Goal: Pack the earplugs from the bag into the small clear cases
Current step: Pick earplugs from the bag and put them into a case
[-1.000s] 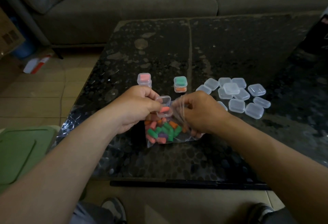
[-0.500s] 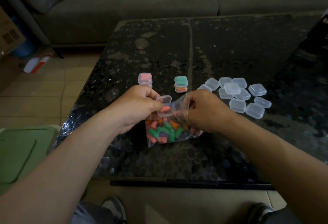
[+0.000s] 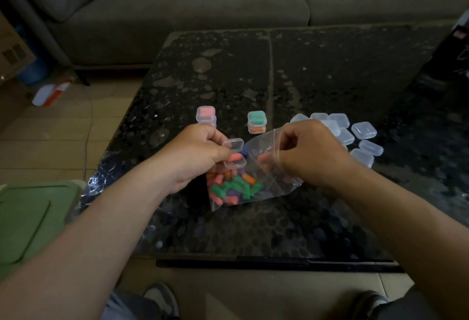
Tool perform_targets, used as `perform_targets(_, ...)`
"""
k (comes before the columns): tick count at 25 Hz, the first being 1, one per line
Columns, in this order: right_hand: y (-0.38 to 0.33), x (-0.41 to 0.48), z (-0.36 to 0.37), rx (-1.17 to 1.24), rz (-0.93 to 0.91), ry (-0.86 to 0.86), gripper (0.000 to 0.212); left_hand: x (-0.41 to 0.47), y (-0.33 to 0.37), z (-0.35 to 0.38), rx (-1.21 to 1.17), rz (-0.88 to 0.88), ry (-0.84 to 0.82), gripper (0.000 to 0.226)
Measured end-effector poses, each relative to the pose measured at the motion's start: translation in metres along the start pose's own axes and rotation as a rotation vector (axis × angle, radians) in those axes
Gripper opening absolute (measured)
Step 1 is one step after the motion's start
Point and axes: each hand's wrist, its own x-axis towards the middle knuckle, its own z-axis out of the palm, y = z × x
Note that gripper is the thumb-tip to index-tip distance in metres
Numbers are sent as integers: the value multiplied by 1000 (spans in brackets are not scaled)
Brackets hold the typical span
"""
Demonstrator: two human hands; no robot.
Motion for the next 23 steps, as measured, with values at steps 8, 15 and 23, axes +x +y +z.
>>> perform_targets(8,-6,-2,-7,176,66,6,19,-1,0,0,-82,9,22,25)
perform_targets(15,-9,-7,-13,98,-83,306,20,-4,4,-1,-133,15,61,28)
perform_targets(23,-11,-16,0,12,-380,265,29,-12,10,7,-203,60,40,32)
